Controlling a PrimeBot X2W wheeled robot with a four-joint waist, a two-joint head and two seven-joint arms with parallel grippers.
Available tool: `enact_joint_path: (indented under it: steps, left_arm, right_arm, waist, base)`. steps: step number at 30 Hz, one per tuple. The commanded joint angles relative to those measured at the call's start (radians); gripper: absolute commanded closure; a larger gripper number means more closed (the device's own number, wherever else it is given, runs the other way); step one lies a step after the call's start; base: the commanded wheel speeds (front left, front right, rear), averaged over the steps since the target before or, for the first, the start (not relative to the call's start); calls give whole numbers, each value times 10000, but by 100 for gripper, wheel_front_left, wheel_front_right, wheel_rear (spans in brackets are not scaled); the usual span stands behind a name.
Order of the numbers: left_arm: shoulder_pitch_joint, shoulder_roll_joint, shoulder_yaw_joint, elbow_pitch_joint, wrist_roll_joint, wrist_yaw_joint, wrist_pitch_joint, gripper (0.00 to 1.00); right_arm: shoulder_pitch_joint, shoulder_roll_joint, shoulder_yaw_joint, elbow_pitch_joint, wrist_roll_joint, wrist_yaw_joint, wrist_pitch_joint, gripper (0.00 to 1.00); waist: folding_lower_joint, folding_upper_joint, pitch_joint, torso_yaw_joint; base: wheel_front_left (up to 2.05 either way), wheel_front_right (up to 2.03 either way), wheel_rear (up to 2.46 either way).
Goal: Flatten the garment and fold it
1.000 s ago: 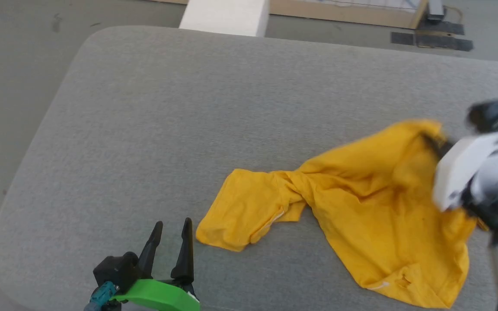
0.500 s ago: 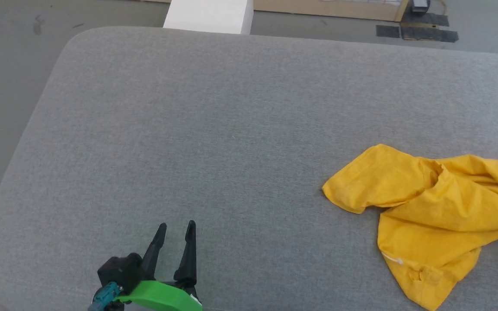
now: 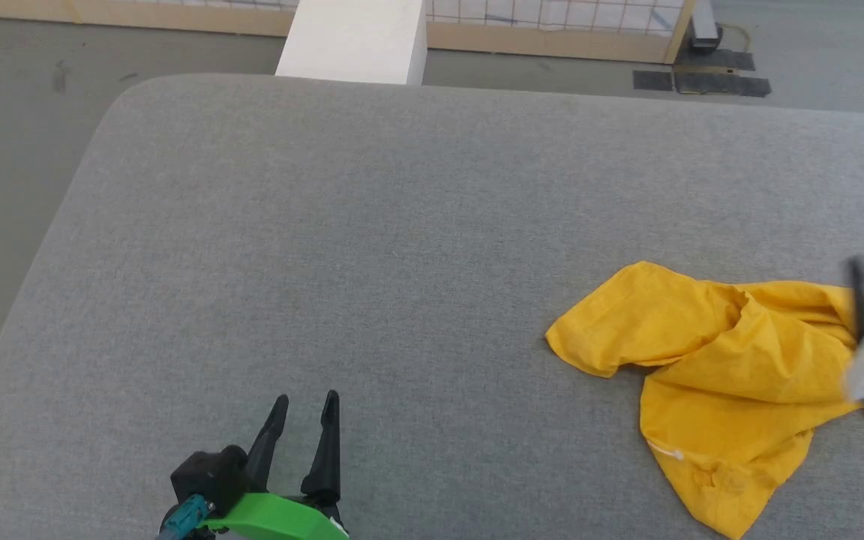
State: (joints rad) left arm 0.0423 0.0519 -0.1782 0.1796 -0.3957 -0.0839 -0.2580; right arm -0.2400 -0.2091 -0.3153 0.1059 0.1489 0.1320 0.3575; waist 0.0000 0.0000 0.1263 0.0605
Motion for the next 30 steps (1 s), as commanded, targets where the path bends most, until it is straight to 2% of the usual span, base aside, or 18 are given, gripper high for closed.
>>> enact_joint_path:
  steps: [1, 5, 8, 17, 18, 19, 20, 25, 30]
  left_arm:
    - [95, -17, -21, -30, 58, -28, -38, 0]
    - [108, -17, -81, -42, 22, -15, -38, 0]
    - [77, -17, -121, -24, -18, -7, -38, 0]
    - [-91, -17, -101, 41, -23, -20, -38, 0]
    - [-99, -17, -111, 47, -41, -13, -38, 0]
    - [-106, -17, -130, 52, -62, -8, -38, 0]
    - [-114, -17, -156, 58, -86, 2, -38, 0]
    - [-64, -17, -150, -2, -209, 78, -38, 0]
    - [-31, -17, -82, -62, -236, 110, -38, 0]
  right_arm:
    - [395, 242, 438, -215, 274, -13, 422, 0]
    - [1068, 324, 1481, -565, 726, -13, 1744, 0]
    - [1214, 301, 1669, -293, 566, -13, 2399, 0]
    - [182, 425, 1963, 1849, -445, -13, 2265, 2]
    - [61, 436, 2004, 2187, -565, -13, 2200, 56]
    - [-22, 433, 2014, 2442, -654, -13, 2135, 82]
    - [-122, 423, 2034, 2716, -751, -13, 2036, 100]
    - [-864, 334, 2534, 3091, -757, -13, 1428, 100]
    - [-2065, 406, 4007, 2208, -32, -13, 1061, 100]
  waist:
    - [0, 0, -61, -94]
    - [0, 0, -5, -106]
    - [0, 0, 66, -25]
    - [0, 0, 166, 489]
    - [0, 0, 154, 545]
    - [0, 0, 138, 600]
    - [0, 0, 118, 661]
    - [0, 0, 26, 761]
    - [0, 0, 57, 707]
  base:
    - [0, 0, 0]
    - [0, 0, 0]
    - [0, 0, 0]
    - [0, 0, 0]
    - [0, 0, 0]
    - [0, 0, 0]
    - [0, 0, 0]
    - [0, 0, 0]
    - [0, 0, 0]
